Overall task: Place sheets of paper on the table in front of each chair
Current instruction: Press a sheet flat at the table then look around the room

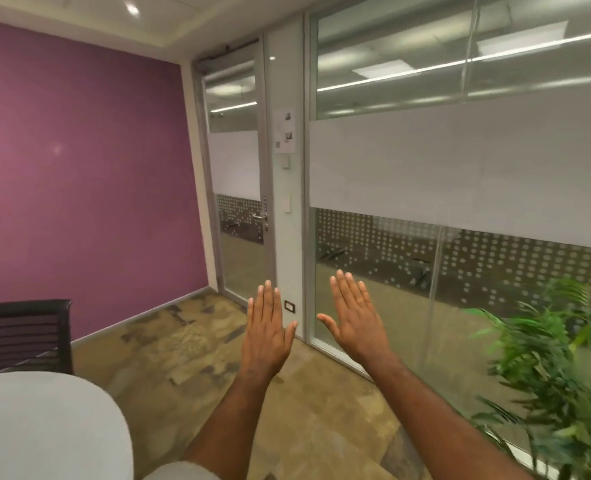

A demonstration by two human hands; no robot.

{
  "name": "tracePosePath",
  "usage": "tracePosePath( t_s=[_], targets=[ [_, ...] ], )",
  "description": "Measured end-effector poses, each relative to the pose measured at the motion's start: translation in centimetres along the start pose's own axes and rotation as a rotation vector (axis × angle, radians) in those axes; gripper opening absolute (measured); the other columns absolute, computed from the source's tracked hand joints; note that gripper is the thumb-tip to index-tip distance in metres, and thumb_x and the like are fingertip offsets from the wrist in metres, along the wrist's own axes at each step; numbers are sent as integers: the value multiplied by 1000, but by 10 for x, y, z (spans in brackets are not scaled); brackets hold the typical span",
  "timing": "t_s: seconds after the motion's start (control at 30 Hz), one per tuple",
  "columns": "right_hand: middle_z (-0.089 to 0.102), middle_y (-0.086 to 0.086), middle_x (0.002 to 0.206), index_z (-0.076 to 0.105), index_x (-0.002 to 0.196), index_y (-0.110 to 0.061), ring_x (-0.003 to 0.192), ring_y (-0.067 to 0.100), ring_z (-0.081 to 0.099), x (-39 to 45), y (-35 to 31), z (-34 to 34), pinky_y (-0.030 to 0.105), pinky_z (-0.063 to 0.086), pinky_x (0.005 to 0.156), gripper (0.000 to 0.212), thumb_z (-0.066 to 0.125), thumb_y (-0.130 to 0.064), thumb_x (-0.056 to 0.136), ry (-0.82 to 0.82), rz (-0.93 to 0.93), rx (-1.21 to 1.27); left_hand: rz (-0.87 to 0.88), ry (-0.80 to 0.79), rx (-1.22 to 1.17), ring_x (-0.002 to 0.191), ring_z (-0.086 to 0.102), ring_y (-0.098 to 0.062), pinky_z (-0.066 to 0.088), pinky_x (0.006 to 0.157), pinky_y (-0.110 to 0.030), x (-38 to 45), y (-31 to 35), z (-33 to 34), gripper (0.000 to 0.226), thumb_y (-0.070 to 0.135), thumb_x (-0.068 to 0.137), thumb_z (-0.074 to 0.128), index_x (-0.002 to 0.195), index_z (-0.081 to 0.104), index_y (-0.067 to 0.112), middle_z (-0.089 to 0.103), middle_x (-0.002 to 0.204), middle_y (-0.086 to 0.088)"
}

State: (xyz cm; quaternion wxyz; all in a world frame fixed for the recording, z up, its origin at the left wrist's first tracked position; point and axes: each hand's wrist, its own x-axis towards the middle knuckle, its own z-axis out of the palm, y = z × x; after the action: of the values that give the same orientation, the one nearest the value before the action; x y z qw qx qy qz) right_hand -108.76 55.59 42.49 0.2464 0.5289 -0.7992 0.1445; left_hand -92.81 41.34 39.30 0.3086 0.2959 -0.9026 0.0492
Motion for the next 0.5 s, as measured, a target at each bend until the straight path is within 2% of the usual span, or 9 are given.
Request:
tracePosePath(
  t_s=[0.1, 0.23, 0.33, 0.5],
  targets=[
    [-12, 4, 167, -4, 160, -14, 154, 19, -15, 35, 17, 11, 41, 0, 128, 82, 14, -67, 100, 14, -103, 78, -64, 28, 50, 156, -6, -28, 11, 127, -51, 25, -2, 7, 76, 52, 102, 16, 159, 4, 4, -6, 168, -16],
    [-8, 4, 168, -2, 160, -14, 155, 17, -14, 84, 21, 28, 35, -8, 126, 85, 4, -70, 96, 30, -216, 146, -126, 54, 106, 156, -7, -28, 9, 127, -50, 55, -23, 10, 75, 52, 102, 11, 159, 3, 3, -7, 168, -16],
    [-2, 7, 169, 3, 160, -11, 156, 19, -9, 119, 11, 52, 37, -6, 127, 83, 11, -67, 99, 40, -243, 169, -165, 82, 138, 156, -7, -28, 5, 128, -49, 74, -51, 16, 74, 52, 103, 11, 159, 3, 4, -7, 168, -16],
    [2, 8, 169, 7, 160, -9, 156, 21, -5, 180, -27, 102, 41, 1, 128, 85, 9, -67, 99, 56, -292, 219, -227, 100, 175, 156, -4, -30, 8, 127, -50, 104, -117, 36, 73, 50, 103, 15, 159, 6, 4, -4, 168, -16]
  ],
)
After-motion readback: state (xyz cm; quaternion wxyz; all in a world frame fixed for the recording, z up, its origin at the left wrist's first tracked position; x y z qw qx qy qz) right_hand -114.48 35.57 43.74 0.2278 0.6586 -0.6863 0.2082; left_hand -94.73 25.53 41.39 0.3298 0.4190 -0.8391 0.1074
